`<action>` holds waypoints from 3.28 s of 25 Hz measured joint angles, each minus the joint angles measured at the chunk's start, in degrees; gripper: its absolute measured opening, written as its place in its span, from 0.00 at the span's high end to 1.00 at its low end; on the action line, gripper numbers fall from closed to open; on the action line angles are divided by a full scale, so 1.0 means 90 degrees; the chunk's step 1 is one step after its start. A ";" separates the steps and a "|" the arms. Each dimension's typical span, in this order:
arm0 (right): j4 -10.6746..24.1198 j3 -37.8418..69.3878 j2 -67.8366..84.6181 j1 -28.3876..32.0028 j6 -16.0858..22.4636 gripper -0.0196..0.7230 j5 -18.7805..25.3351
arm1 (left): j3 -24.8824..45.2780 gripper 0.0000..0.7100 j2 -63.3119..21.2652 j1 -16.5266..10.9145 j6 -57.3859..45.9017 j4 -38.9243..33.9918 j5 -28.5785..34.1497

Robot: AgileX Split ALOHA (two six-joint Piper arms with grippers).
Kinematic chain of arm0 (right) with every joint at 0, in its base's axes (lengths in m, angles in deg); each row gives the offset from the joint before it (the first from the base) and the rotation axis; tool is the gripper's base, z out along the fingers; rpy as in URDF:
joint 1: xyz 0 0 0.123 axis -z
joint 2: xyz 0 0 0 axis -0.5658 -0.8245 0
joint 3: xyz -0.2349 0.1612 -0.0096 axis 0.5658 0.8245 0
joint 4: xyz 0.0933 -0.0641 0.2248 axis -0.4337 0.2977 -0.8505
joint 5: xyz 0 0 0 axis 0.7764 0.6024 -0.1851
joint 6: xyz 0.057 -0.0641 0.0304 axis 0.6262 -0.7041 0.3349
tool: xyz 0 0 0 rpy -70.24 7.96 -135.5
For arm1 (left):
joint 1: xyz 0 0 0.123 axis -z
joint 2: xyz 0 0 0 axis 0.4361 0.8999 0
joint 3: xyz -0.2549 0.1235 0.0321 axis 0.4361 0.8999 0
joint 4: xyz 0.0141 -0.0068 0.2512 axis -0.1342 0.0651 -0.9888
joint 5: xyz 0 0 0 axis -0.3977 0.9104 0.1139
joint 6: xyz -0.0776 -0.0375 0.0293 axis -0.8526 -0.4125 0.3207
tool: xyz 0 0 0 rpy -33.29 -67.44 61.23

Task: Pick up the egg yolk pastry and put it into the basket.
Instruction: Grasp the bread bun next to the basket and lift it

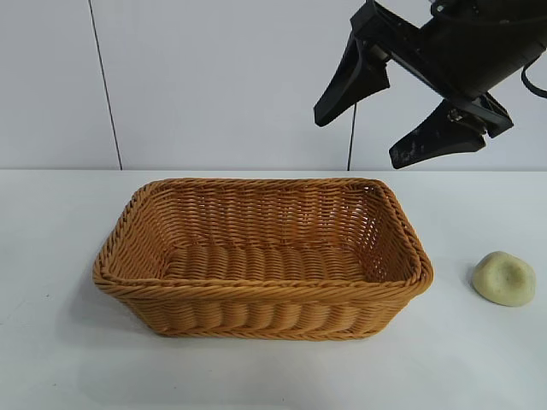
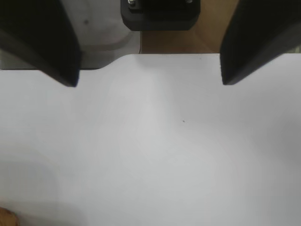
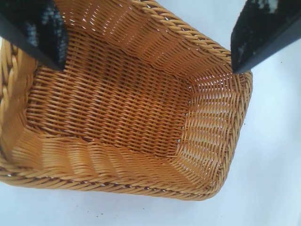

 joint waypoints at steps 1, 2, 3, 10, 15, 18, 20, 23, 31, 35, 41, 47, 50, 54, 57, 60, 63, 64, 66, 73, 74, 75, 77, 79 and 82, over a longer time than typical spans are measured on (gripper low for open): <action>0.0000 0.0000 0.0000 0.0000 0.0000 0.07 0.0000 | 0.0214 0.17 -0.0369 0.0000 0.0000 0.0000 -0.0139; 0.0000 0.0000 0.0000 0.0000 0.0000 0.07 0.0000 | 0.0410 0.17 -0.0666 0.0000 0.0000 0.0006 -0.0250; 0.0000 0.0000 0.0000 0.0000 0.0000 0.07 0.0000 | 0.0561 0.17 -0.1014 0.0000 0.0000 0.0006 -0.0366; 0.0029 0.0000 0.0000 0.0000 0.0000 0.07 0.0000 | 0.1126 0.17 -0.2836 0.0000 0.0000 0.0049 -0.0572; 0.0236 0.0000 0.0000 0.0000 0.0076 0.07 0.0025 | 0.1126 0.17 -0.3778 0.0000 0.0000 0.0054 -0.0572; 0.0519 0.0000 0.0000 0.0000 0.0338 0.07 0.0046 | 0.1126 0.17 -0.4312 0.0000 0.0000 0.0067 -0.0572; 0.0782 -0.0005 0.0000 0.0000 0.0605 0.07 0.0054 | 0.1126 0.17 -0.4404 0.0000 0.0000 0.0067 -0.0572; 0.1441 -0.0161 0.0000 0.0000 0.1139 0.07 0.0251 | 0.1126 0.17 -0.4404 0.0000 0.0000 0.0067 -0.0580; 0.4733 -0.1018 0.0000 0.0103 0.2915 0.07 0.1328 | 0.1126 0.17 -0.4404 0.0000 0.0001 0.0067 -0.0580; 0.4856 -0.1037 -0.0091 0.0719 0.2959 0.07 0.1458 | 0.1126 0.17 -0.4404 0.0000 0.0001 0.0067 -0.0580; 0.4122 -0.1037 -0.0582 0.1506 0.2443 0.07 0.1406 | 0.1134 0.17 -0.4404 0.0000 0.0001 0.0067 -0.0580; 0.3971 -0.1037 -0.1309 0.1557 0.2390 0.07 0.1120 | 0.1147 0.17 -0.4404 0.0000 0.0001 0.0067 -0.0584; 0.4240 -0.1037 -0.1697 0.1557 0.2611 0.07 0.1000 | 0.1147 0.17 -0.4404 0.0000 0.0001 0.0067 -0.0586; 0.4433 -0.1043 -0.2149 0.1557 0.2812 0.07 0.0831 | 0.1147 0.17 -0.4404 0.0000 0.0001 0.0067 -0.0586; 0.4439 -0.1043 -0.2431 0.1557 0.2839 0.07 0.0804 | 0.1147 0.17 -0.4404 0.0000 0.0001 0.0067 -0.0586; 0.4469 -0.1043 -0.2687 0.1557 0.2838 0.07 0.0680 | 0.1147 0.17 -0.4404 0.0000 0.0001 0.0067 -0.0586; 0.4502 -0.1043 -0.2860 0.1557 0.2838 0.07 0.0617 | 0.1147 0.17 -0.4404 0.0000 0.0001 0.0067 -0.0586; 0.4508 -0.1043 -0.2890 0.1557 0.2838 0.07 0.0597 | 0.1147 0.17 -0.4404 0.0000 0.0001 0.0067 -0.0586; 0.4537 -0.1043 -0.2935 0.1557 0.2838 0.11 0.0554 | 0.1147 0.17 -0.4404 0.0000 0.0001 0.0067 -0.0586; 0.4568 -0.1043 -0.2943 0.1557 0.2832 0.74 0.0550 | 0.1147 0.17 -0.4404 0.0000 0.0001 0.0067 -0.0586; 0.4568 -0.1043 -0.2943 0.1557 0.2824 0.81 0.0558 | 0.1147 0.17 -0.4404 0.0000 0.0001 0.0067 -0.0586; 0.4568 -0.1050 -0.2935 0.1557 0.2811 0.85 0.0574 | 0.1147 0.17 -0.4404 0.0000 0.0001 0.0067 -0.0586; 0.4568 -0.1057 -0.2876 0.1557 0.2811 0.88 0.0627 | 0.1147 0.17 -0.4404 0.0000 0.0001 0.0067 -0.0586; 0.4575 -0.1057 -0.2742 0.1557 0.2811 0.90 0.0696 | 0.1147 0.17 -0.4404 0.0000 0.0001 0.0067 -0.0586; 0.4581 -0.1217 -0.2384 0.1557 0.2809 0.91 0.1004 | 0.1147 0.17 -0.4404 0.0000 0.0001 0.0067 -0.0586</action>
